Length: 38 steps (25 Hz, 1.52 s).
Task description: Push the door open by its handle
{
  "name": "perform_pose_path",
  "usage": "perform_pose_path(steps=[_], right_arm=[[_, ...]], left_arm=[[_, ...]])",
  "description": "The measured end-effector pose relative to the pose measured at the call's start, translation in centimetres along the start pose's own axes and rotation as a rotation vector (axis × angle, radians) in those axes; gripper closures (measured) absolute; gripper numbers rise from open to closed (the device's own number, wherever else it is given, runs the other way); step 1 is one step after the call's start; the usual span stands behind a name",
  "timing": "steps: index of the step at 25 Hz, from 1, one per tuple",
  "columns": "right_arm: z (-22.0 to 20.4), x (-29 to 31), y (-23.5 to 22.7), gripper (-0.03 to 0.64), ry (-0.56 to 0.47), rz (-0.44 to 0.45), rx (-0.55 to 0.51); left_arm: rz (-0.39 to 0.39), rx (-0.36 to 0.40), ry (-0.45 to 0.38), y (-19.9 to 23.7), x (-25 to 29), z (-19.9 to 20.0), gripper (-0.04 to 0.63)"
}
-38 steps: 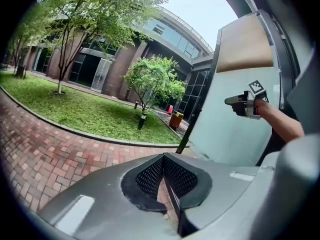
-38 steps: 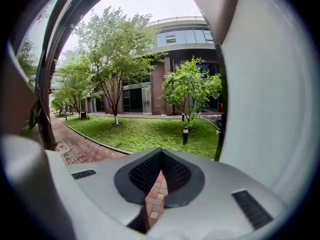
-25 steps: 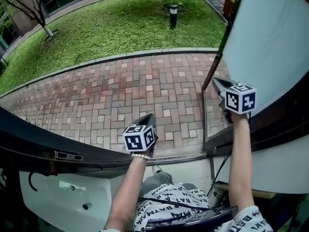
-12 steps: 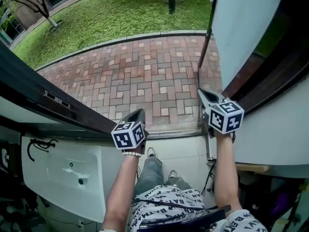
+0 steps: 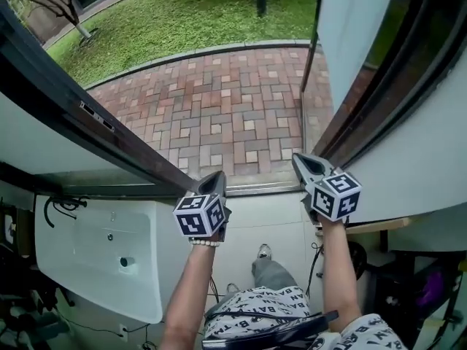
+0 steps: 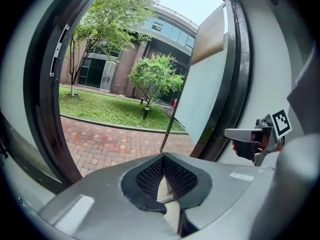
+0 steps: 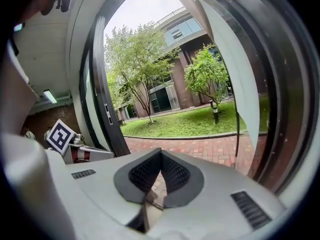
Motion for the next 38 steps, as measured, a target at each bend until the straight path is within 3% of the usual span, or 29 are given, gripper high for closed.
perform_pose_path(steps=[11,23,30,38], right_arm=[[-7.9,-7.2,10.9,0.604,0.062,-0.082,-0.031],[-15.4,-14.9,25.0,0.604,0.047,-0.085,-0.052],[-17.5,-18.6,29.9,0.604,0.028,-0.107,-0.077],[-19.3,-20.1,32.3,0.604,0.012,-0.096,-0.066]], left_arm=[[-0.057,0.032,-0.021,-1.7,-9.8,-8.1,0.607],[-0.089,0.073,-0.070,-2.8,-23.4,-17.5,0.607],[-0.098,0.085,-0.097,-3.7,-28.6,-20.5,0.607],[-0.110,0.087,-0.110,-4.3,-30.7,-22.2,0.607]])
Point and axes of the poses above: the fingertips, and each gripper's own axes: x forward along the fingers, y to its left, z out of its top, the point moved 10 cm from there along -x, backward along the fingers, and after that the axes turned 9 degrees about y, right-handed, at the moved point
